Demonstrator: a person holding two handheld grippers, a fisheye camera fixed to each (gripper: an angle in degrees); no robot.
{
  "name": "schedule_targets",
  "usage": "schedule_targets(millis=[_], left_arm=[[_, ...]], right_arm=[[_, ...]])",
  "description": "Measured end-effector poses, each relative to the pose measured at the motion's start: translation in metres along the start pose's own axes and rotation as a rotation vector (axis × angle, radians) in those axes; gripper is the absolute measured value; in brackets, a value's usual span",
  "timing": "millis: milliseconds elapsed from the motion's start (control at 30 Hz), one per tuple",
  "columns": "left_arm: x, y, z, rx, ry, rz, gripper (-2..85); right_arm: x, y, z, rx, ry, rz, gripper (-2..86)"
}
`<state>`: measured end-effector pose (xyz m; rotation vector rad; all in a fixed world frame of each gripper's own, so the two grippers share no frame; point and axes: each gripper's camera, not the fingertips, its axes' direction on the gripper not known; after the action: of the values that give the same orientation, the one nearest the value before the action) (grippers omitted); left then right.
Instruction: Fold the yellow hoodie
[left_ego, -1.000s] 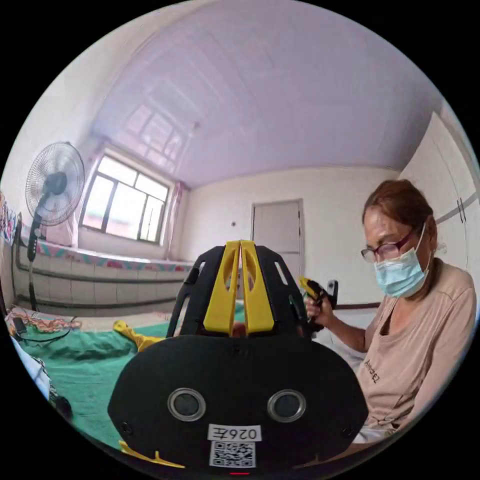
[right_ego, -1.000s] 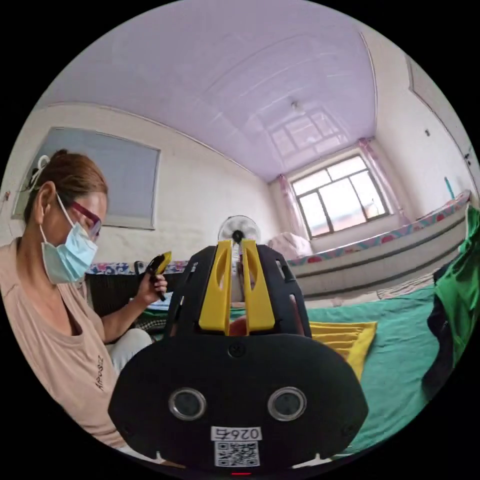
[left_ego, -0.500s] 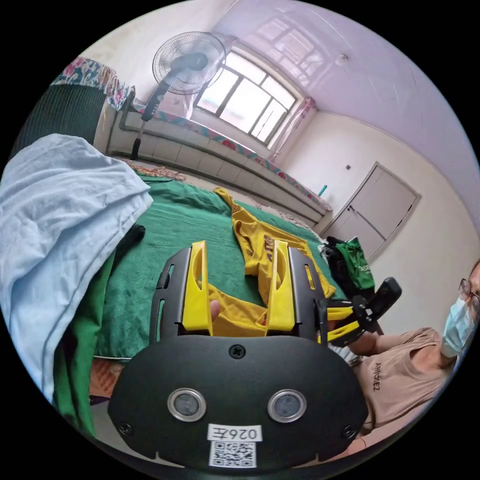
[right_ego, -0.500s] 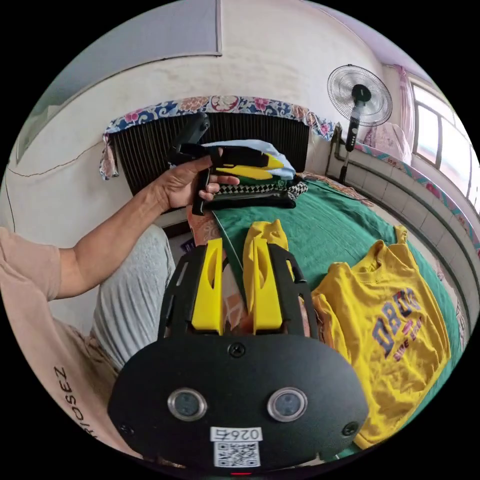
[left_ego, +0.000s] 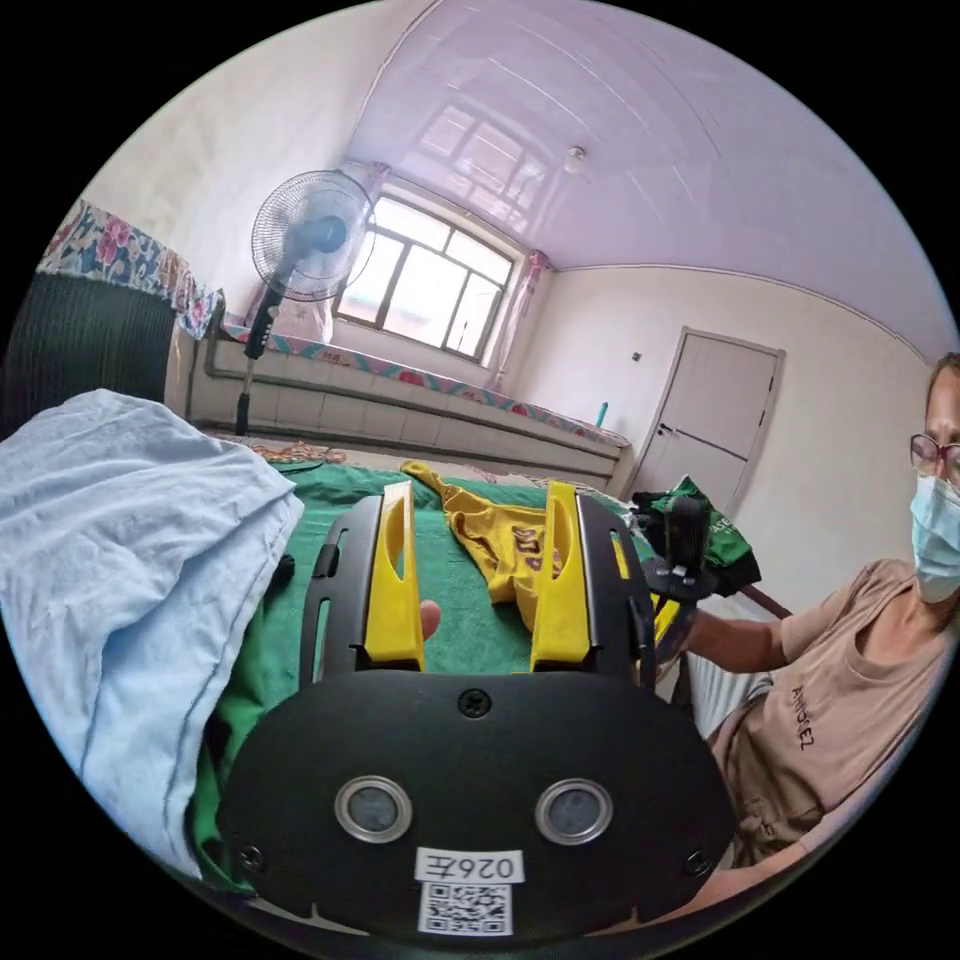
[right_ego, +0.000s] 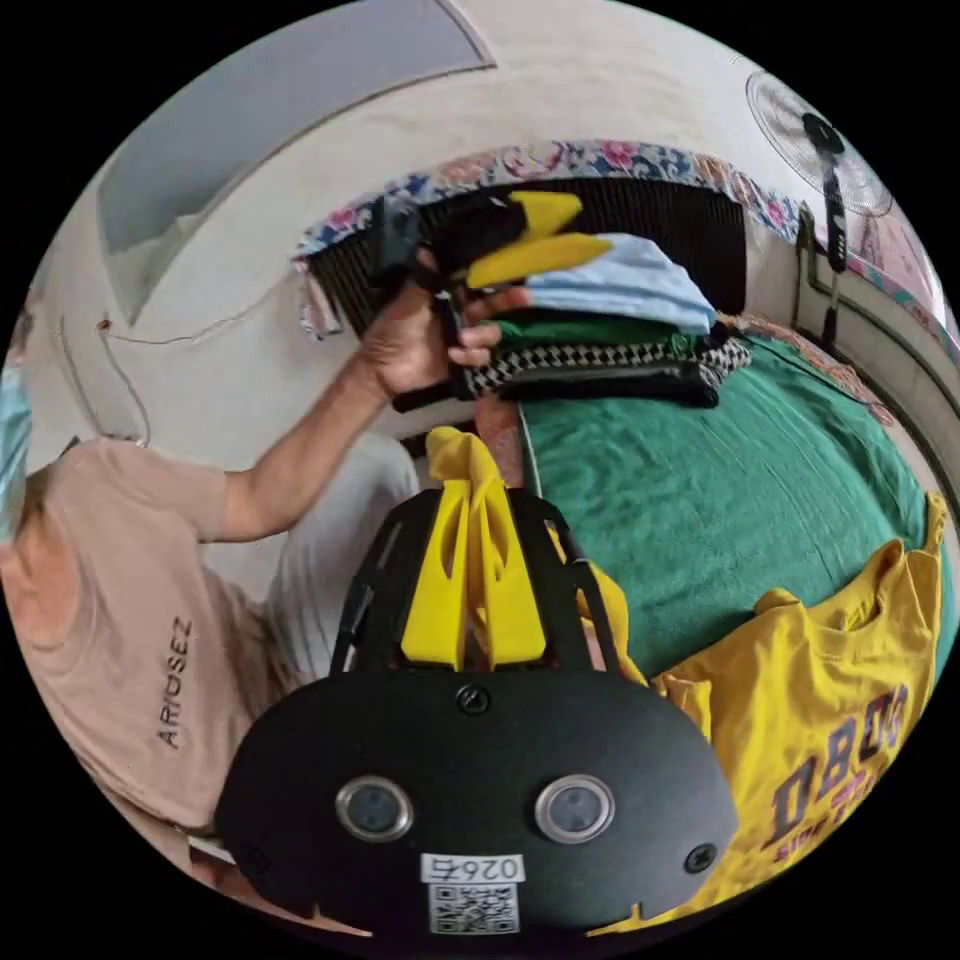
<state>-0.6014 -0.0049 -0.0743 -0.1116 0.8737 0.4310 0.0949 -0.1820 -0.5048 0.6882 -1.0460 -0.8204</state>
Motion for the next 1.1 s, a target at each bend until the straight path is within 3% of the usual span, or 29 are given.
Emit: schedule_targets(millis=[133, 300, 433, 633, 700, 767, 800, 900, 967, 1067, 1100], left_arm=[[0.017, -0.019, 0.046, -0.048, 0.228, 0.082, 12.2], [0.076, -0.053, 0.133, -0.112, 0.386, 0.230, 9.9], [0.121, -0.075, 0.241, -0.396, 0.388, 0.318, 8.7], [0.113, -0.118, 0.333, -0.663, 0.381, 0.197, -0.2], [0.118, -0.126, 0.358, -0.845, 0.425, 0.228, -0.7], [0.130, -0.120, 0.392, -1.141, 0.392, 0.325, -0.8], [0.133, -0.117, 0.398, -1.193, 0.374, 0.351, -0.7], [0.127, -0.142, 0.407, -1.191, 0.410, 0.313, -0.7], [0.110, -0.162, 0.410, -1.185, 0.420, 0.247, -0.6], [0.085, -0.195, 0.405, -1.100, 0.467, 0.122, -0.2], [0.081, -0.203, 0.403, -1.067, 0.480, 0.095, 0.1]], right_arm=[[-0.058, 0.059, -0.134, 0.221, -0.055, -0.174, -1.5], [-0.097, 0.122, -0.214, 0.277, -0.024, -0.230, -1.6], [-0.120, 0.162, -0.258, 0.352, -0.076, -0.294, -1.5], [-0.156, 0.210, -0.323, 0.495, 0.002, -0.475, -1.5], [-0.152, 0.223, -0.334, 0.520, 0.041, -0.481, -1.5], [-0.131, 0.239, -0.344, 0.545, 0.078, -0.472, -1.4], [-0.122, 0.241, -0.345, 0.549, 0.096, -0.458, -1.4], [-0.033, 0.247, -0.350, 0.540, 0.289, -0.271, -0.6], [0.123, 0.261, -0.351, 0.375, 0.517, 0.150, 2.9], [0.295, 0.339, -0.351, 0.153, 0.491, 0.663, 11.7], [0.309, 0.356, -0.352, 0.154, 0.475, 0.725, 12.2]])
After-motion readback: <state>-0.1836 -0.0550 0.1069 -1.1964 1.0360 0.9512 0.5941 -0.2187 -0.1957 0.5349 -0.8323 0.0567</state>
